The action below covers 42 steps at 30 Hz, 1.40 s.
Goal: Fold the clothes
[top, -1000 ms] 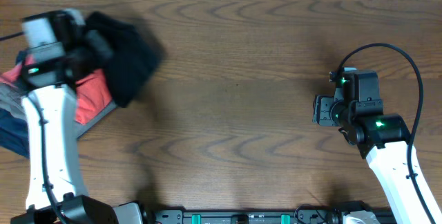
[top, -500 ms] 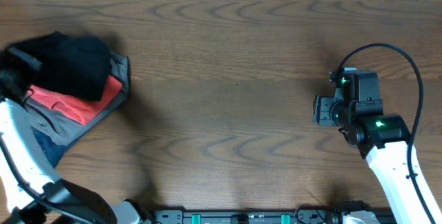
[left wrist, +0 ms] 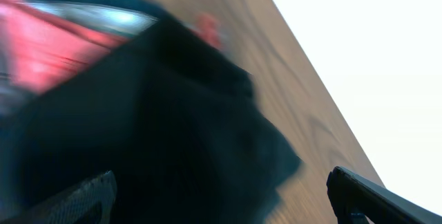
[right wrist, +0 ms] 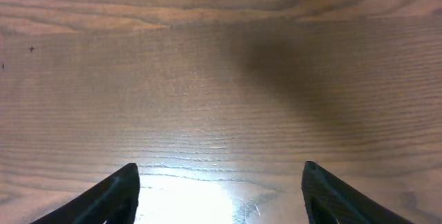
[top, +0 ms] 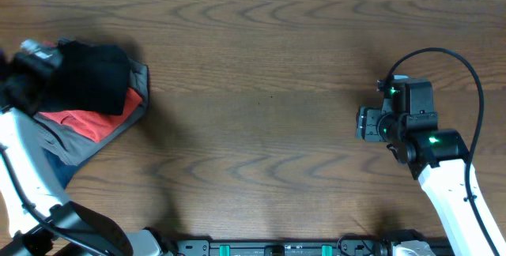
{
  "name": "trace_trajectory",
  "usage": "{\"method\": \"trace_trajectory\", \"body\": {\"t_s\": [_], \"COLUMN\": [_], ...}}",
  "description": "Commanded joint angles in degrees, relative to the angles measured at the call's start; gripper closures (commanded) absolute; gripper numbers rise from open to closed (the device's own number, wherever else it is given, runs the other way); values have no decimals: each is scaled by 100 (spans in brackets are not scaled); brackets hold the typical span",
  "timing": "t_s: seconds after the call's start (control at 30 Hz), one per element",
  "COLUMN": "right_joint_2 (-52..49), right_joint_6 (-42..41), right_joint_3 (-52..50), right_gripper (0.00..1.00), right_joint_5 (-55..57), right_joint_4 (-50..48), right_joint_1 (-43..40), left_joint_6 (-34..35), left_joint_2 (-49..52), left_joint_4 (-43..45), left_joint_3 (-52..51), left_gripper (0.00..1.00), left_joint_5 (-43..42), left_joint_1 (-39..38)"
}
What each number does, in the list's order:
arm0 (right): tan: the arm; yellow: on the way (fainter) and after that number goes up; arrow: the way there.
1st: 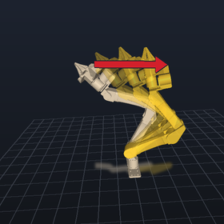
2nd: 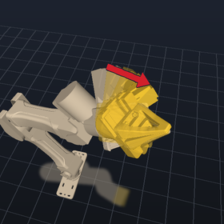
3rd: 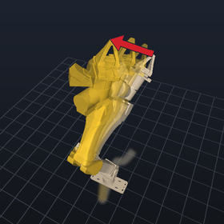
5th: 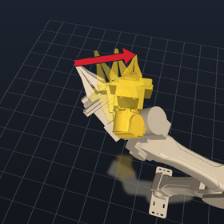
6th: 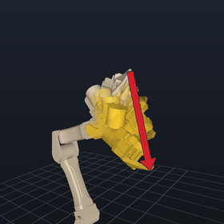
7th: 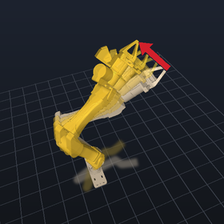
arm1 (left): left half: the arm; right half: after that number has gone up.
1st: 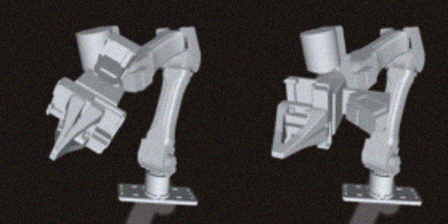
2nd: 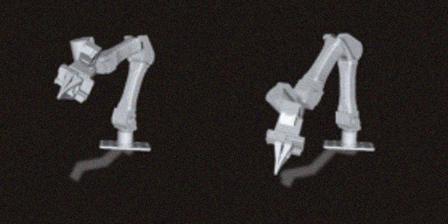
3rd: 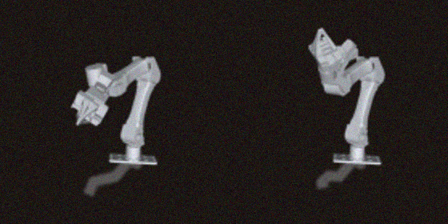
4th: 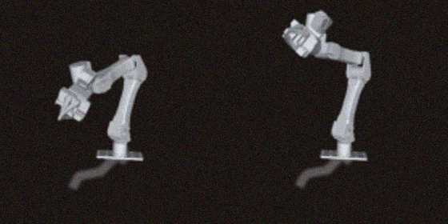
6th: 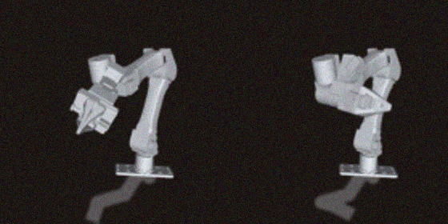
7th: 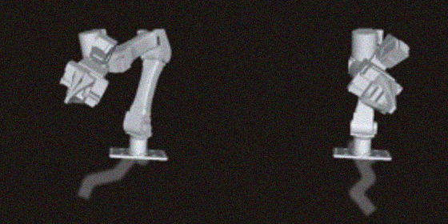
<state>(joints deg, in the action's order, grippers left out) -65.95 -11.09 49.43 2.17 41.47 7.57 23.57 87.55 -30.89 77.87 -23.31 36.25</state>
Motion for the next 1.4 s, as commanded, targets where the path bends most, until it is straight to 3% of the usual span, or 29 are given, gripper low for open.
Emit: {"method": "trace_trajectory", "body": {"t_s": [0.0,0.13,0.23,0.37,0.57,0.77,0.93,1.2,1.37], "right_joint_2": [-164,-424,-658,-887,-782,-496,358,2855,4074], "right_joint_6": [-260,-306,-304,-306,-920,-1519,-1198,-1139,-1187], "right_joint_3": [44,44,44,44,44,44,42,-308,-654], "right_gripper": [20,12,1,1,1,1,1,1,1], "right_joint_5": [-188,-586,-824,-999,-1167,-1322,-1193,214,693], "right_joint_4": [-151,-503,-686,-584,588,1867,2188,1375,1228], "right_joint_1": [-55,-55,-55,-55,-55,-55,24,599,708], "left_joint_6": [-446,-953,-1222,-1268,-1346,-1344,-1163,-780,-785], "left_joint_2": [-127,-103,-28,149,400,173,-828,-3851,-5486], "left_joint_4": [-55,-321,-723,-1700,-4004,-5045,-4708,-2813,-1773], "left_joint_3": [122,122,118,111,98,-17,-378,-1998,-3106], "left_gripper": [2,2,2,2,2,2,2,2,2], "left_joint_5": [-411,61,404,525,1060,1056,1104,2240,2293], "left_joint_1": [-765,-1939,-2820,-3842,-4883,-5117,-5119,-5198,-5204]}}
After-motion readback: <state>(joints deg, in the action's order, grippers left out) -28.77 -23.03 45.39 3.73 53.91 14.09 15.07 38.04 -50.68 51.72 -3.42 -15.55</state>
